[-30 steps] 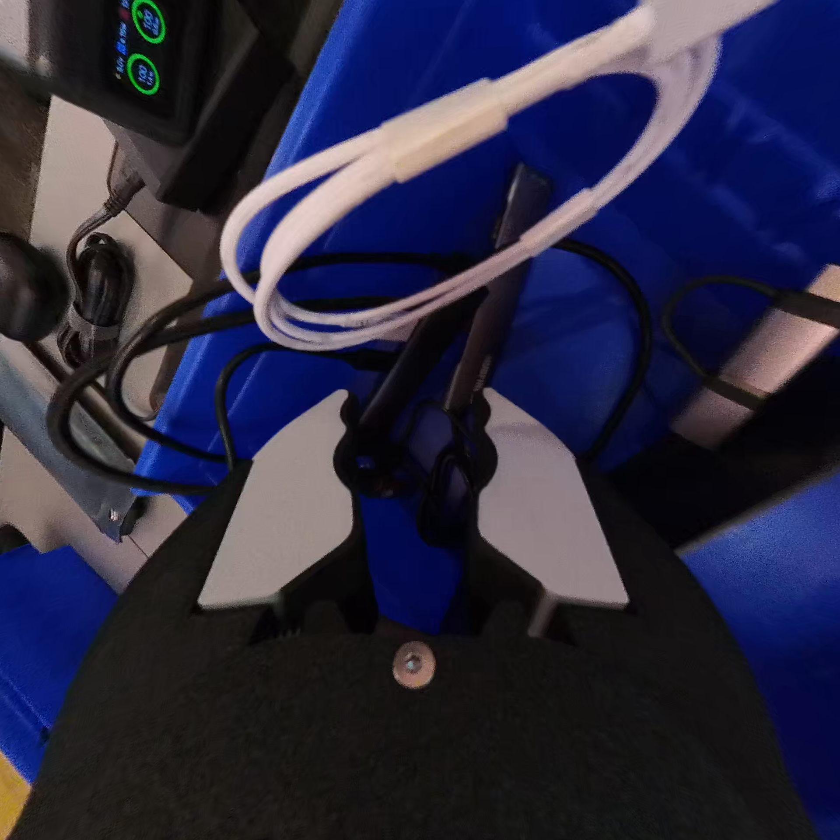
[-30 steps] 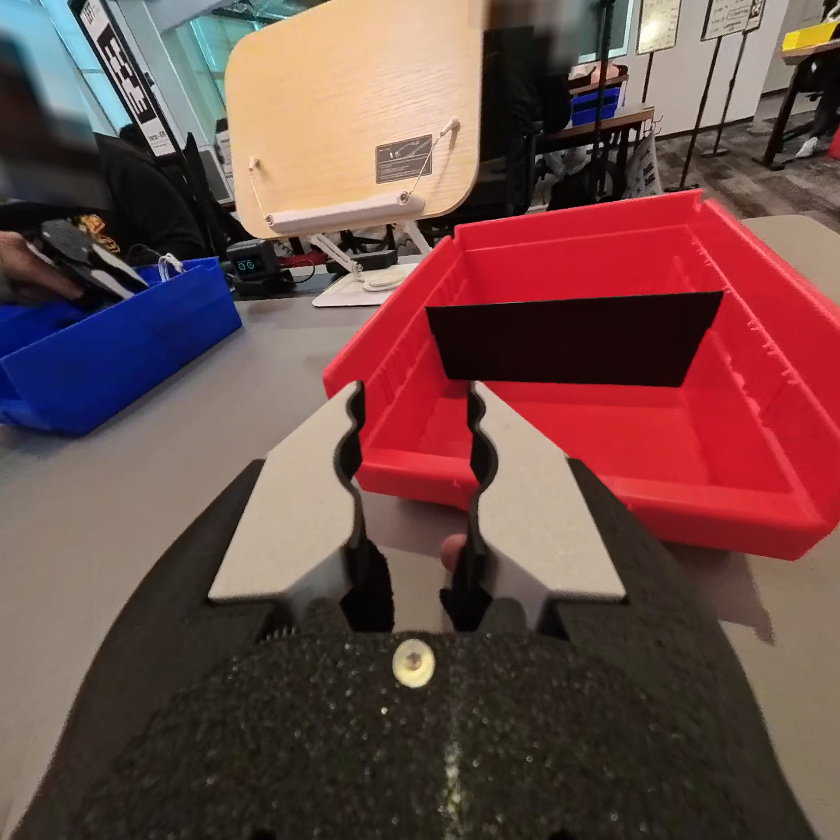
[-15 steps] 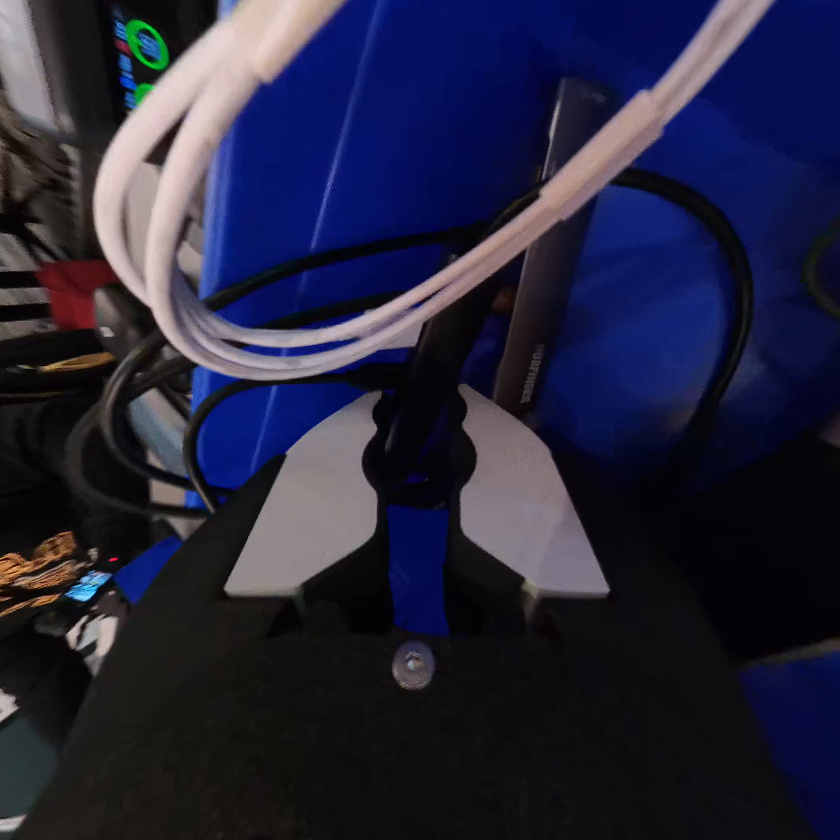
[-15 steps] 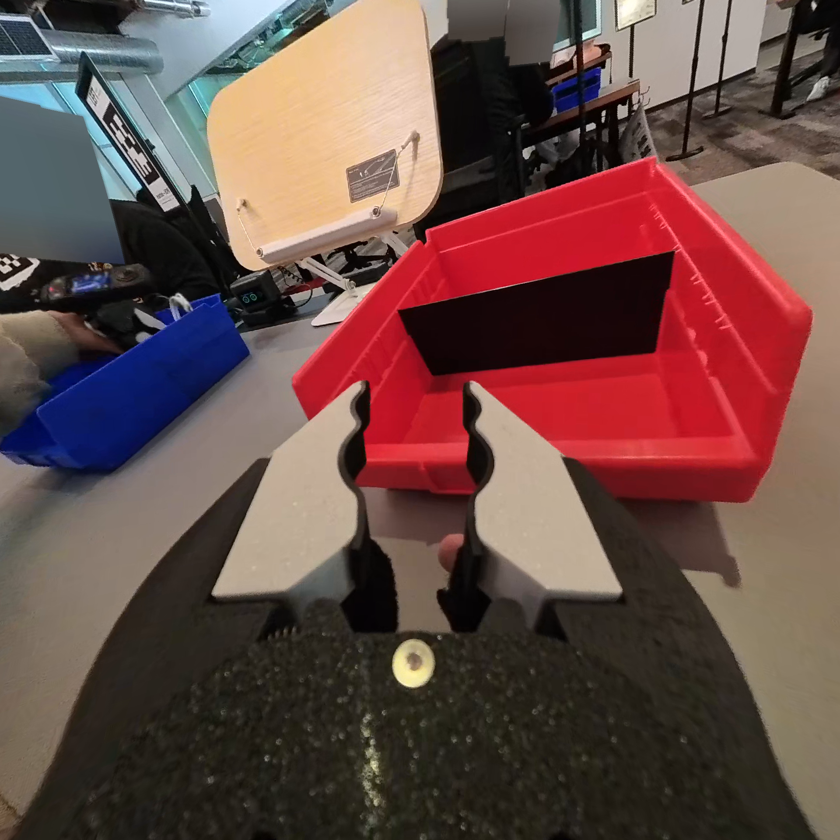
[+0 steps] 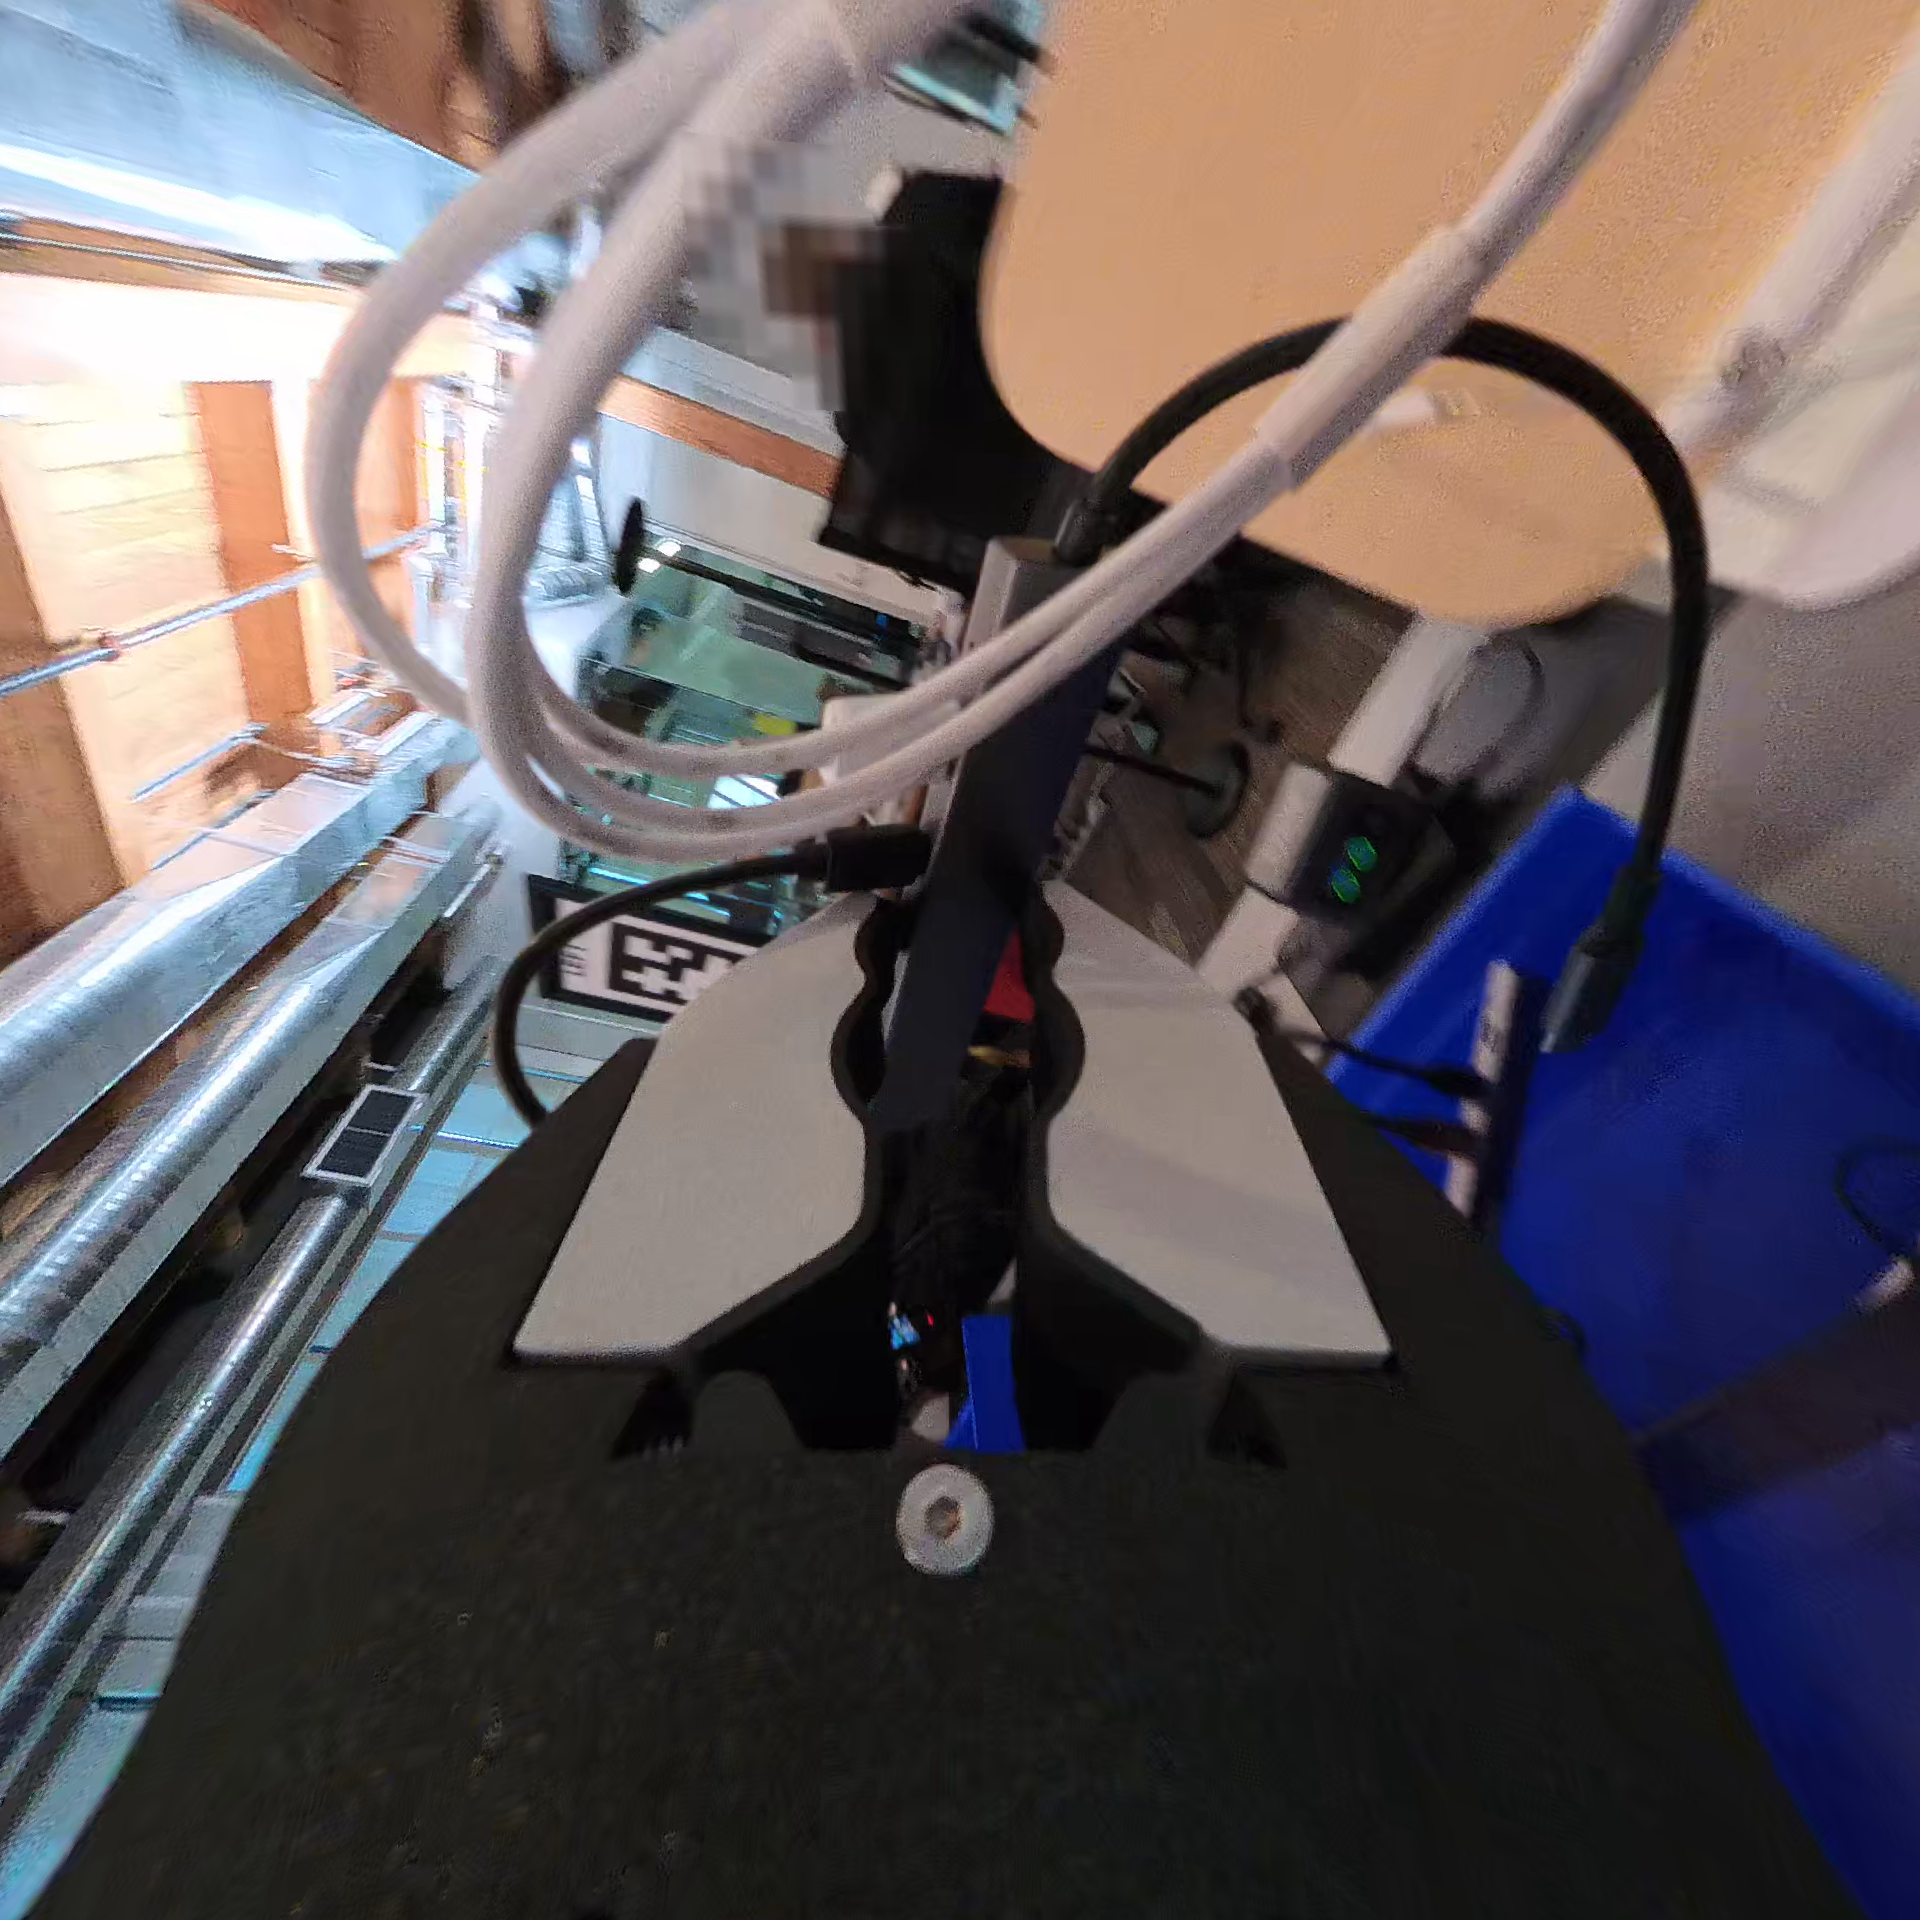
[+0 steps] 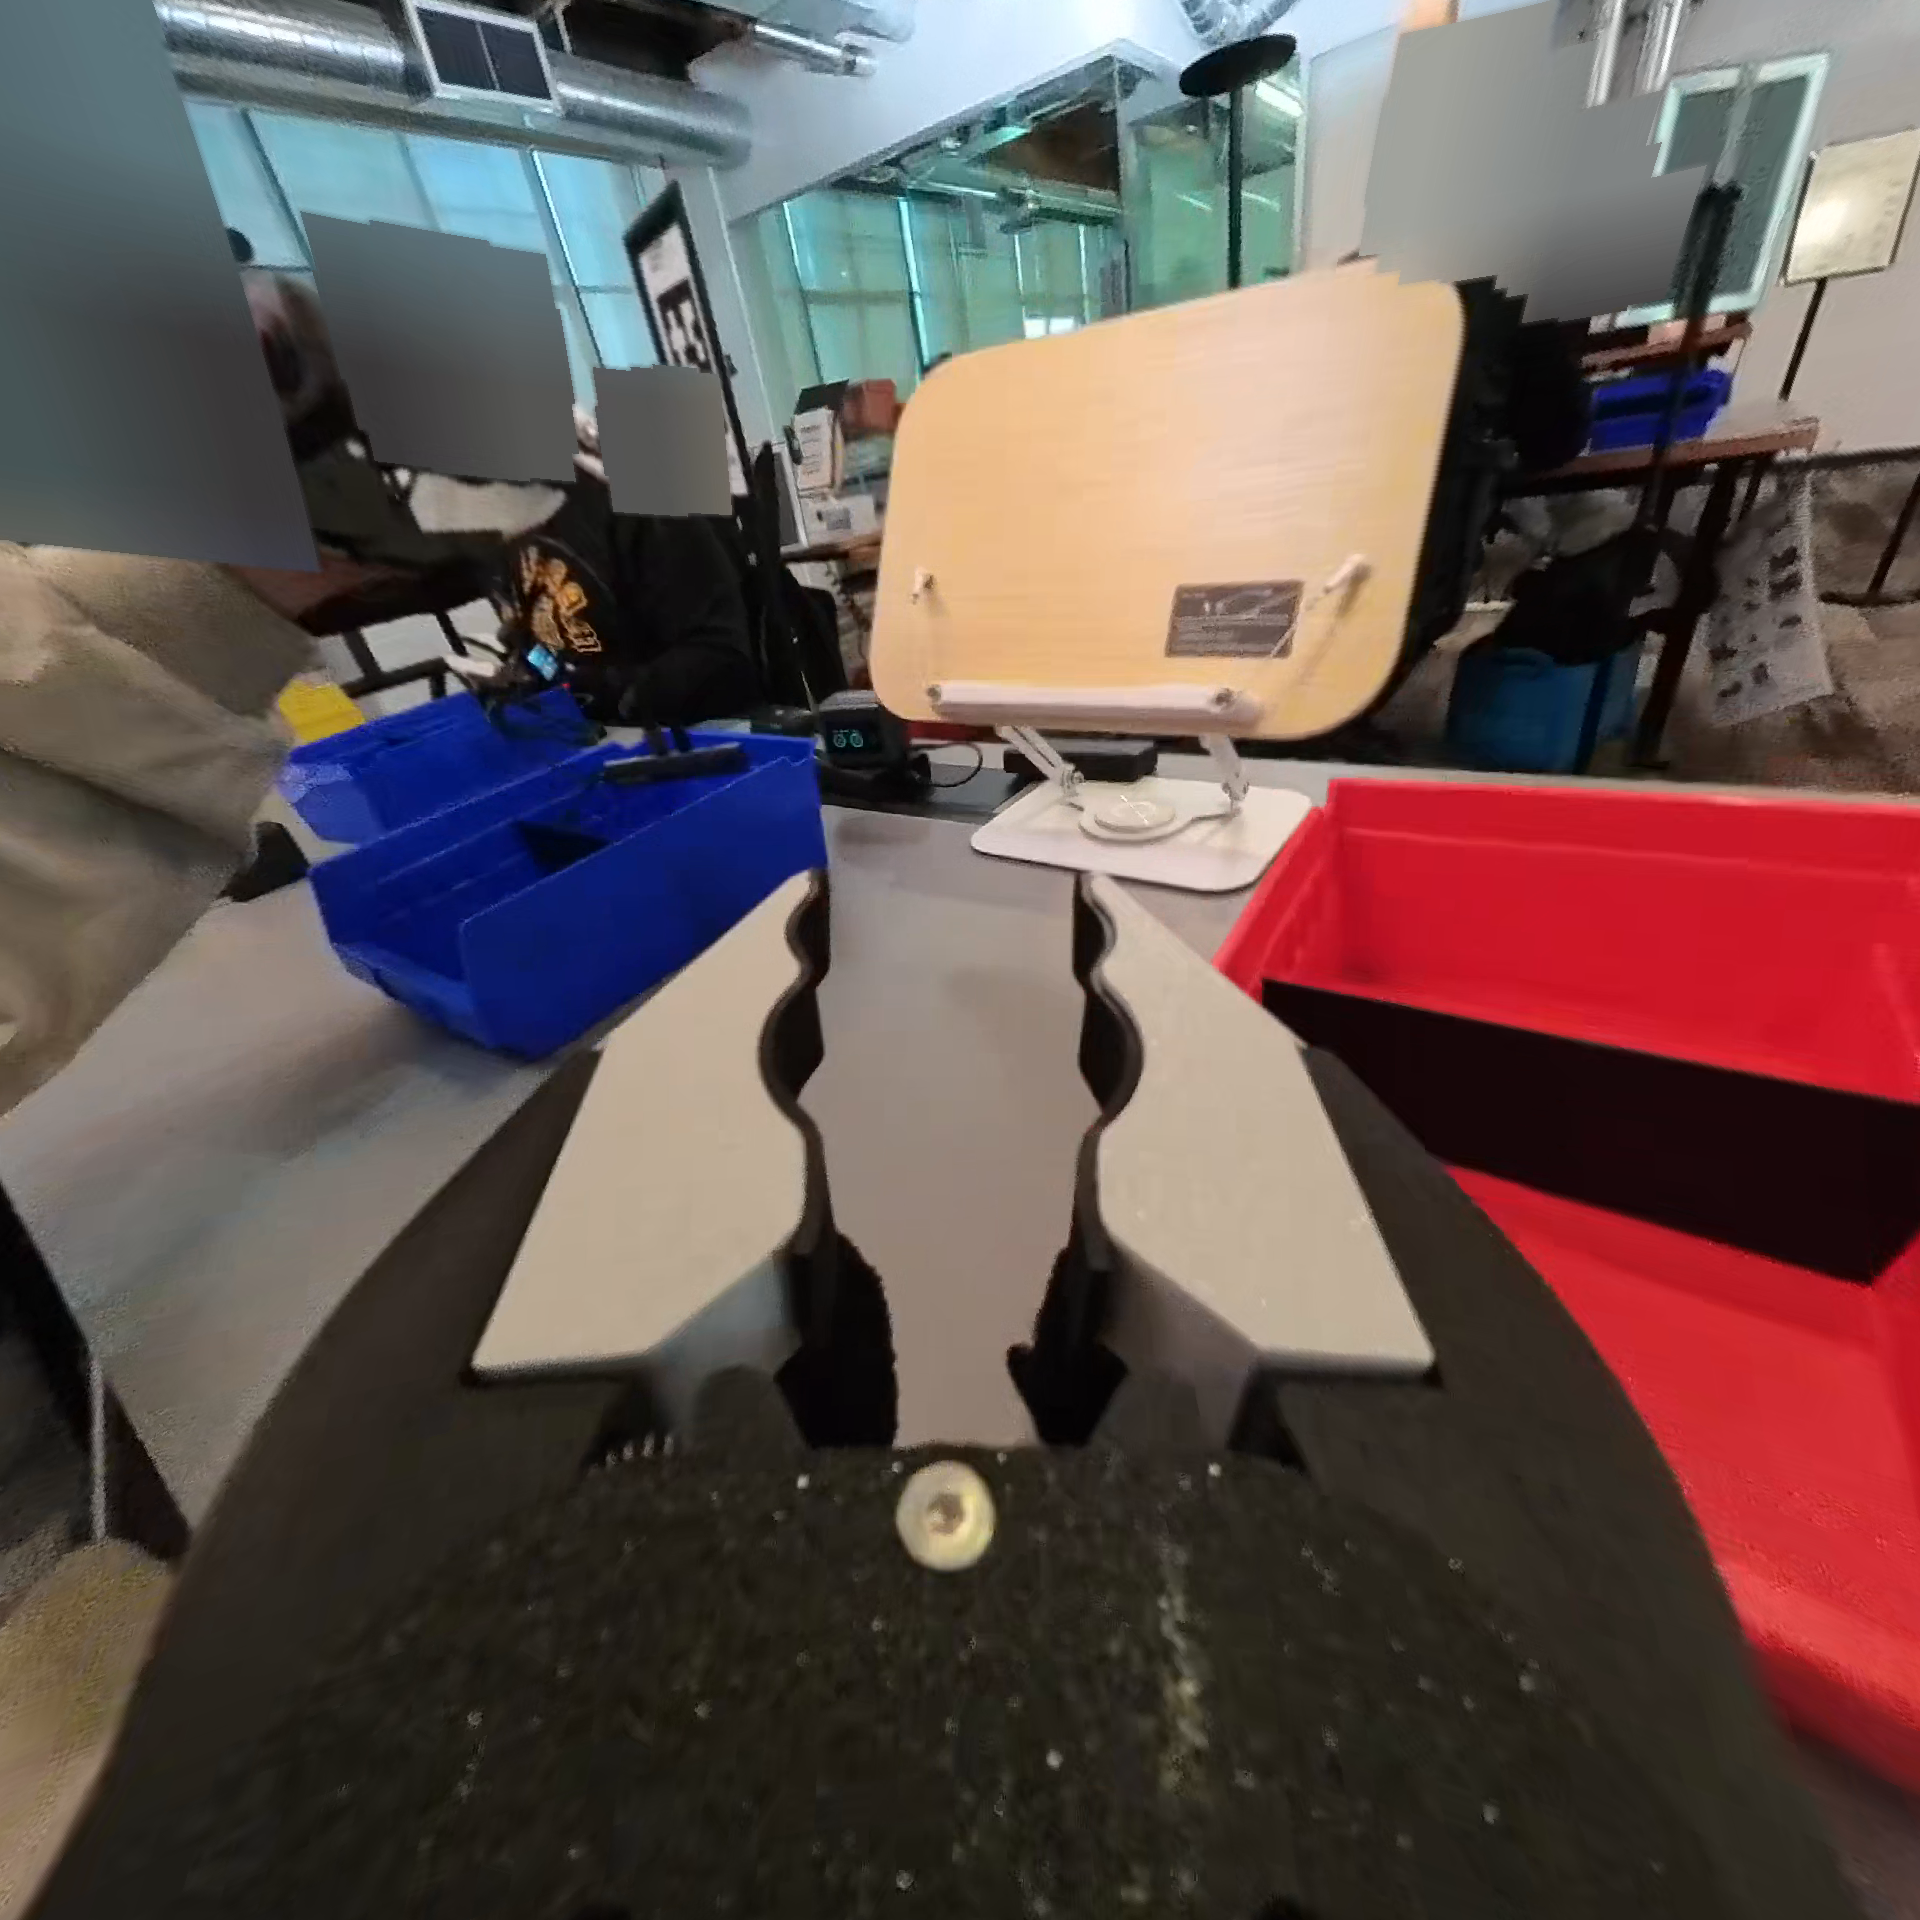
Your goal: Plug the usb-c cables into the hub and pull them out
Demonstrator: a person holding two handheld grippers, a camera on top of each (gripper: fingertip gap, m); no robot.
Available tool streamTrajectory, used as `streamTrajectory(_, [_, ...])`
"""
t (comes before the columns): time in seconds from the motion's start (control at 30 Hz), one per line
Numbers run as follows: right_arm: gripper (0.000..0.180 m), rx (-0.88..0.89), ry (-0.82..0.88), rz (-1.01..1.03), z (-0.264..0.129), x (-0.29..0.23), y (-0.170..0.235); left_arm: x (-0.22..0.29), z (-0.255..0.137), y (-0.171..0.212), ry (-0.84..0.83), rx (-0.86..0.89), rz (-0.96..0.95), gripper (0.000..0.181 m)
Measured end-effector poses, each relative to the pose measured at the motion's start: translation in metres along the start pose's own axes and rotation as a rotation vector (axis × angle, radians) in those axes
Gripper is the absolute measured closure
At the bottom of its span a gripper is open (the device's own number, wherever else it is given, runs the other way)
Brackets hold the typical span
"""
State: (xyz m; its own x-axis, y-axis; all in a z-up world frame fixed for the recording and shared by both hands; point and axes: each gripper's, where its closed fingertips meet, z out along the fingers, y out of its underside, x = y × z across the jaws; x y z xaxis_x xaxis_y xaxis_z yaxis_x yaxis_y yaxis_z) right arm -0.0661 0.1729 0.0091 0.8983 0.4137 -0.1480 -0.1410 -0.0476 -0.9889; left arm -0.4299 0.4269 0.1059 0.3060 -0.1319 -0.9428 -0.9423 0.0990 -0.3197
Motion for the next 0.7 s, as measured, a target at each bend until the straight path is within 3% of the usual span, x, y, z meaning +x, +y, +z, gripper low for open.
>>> streamTrajectory(0.13, [0.134,0.023,-0.092,0.006,0.022,-0.019,-0.024,-0.049,-0.028,-0.046,-0.057,0.11,-0.15,0.158])
streamTrajectory(0.27, [0.133,0.015,-0.158,-0.022,0.046,-0.039,-0.042,-0.05,-0.048,-0.082,0.005,0.213,-0.214,0.157])
streamTrajectory(0.43, [0.128,-0.011,-0.222,-0.175,0.091,-0.067,-0.066,0.012,-0.077,-0.137,0.035,0.365,-0.024,0.158])
streamTrajectory(0.53, [0.126,-0.053,-0.285,-0.291,0.113,-0.089,-0.061,0.052,-0.098,-0.167,0.028,0.416,0.049,0.158])
streamTrajectory(0.7, [0.141,-0.016,-0.231,-0.476,0.122,-0.093,-0.043,0.105,-0.121,-0.192,0.116,0.47,0.057,0.158])
